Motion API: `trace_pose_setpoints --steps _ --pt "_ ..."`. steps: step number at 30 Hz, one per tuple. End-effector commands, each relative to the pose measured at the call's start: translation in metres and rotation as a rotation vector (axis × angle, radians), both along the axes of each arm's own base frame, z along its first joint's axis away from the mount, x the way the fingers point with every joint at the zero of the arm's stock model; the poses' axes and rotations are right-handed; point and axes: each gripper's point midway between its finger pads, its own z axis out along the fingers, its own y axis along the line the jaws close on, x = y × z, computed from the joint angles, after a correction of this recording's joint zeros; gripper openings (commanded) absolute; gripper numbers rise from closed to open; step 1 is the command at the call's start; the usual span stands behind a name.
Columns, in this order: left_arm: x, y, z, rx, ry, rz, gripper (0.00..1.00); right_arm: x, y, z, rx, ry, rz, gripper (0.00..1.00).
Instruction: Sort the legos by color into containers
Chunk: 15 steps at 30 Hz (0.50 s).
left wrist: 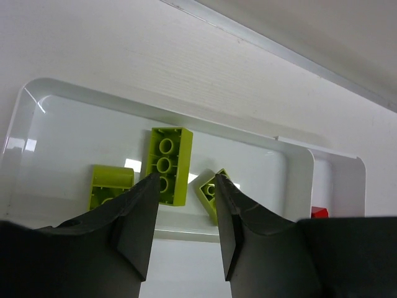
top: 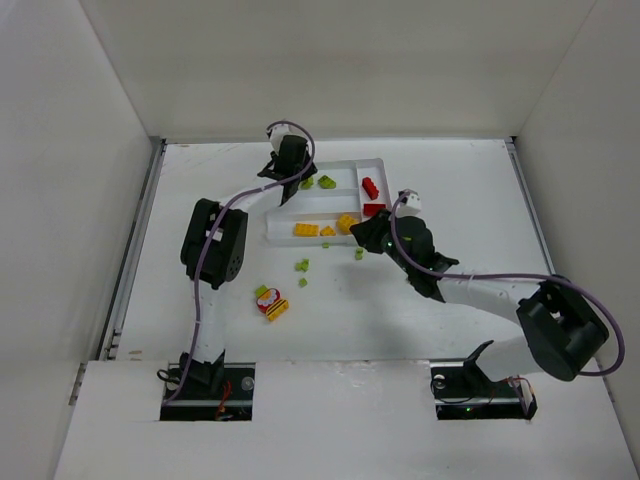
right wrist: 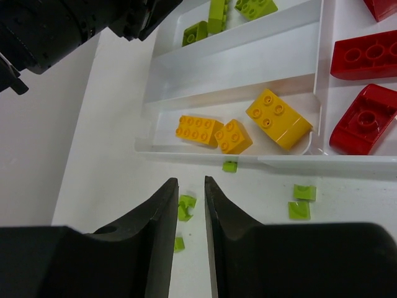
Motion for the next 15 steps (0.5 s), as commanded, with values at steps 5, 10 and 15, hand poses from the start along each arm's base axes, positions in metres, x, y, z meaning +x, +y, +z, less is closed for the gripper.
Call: trace_pose_setpoints --steps 5,10,15 --pt "-0.018 0.009 0.051 0.004 -0.08 0.0 0.38 0.004 0.014 0.005 -0.024 -0.043 0.035 0.27" --pt "-0.081 0.038 0.062 -0.018 -0.095 0.015 0.35 -0.014 0.055 -0.001 -0.086 -0.043 0.196 0.25" --pt "-0.165 0.081 0.039 -0.012 -0.055 0.077 0.32 -0.048 0.107 -0.012 -0.158 -0.037 0.408 0.35"
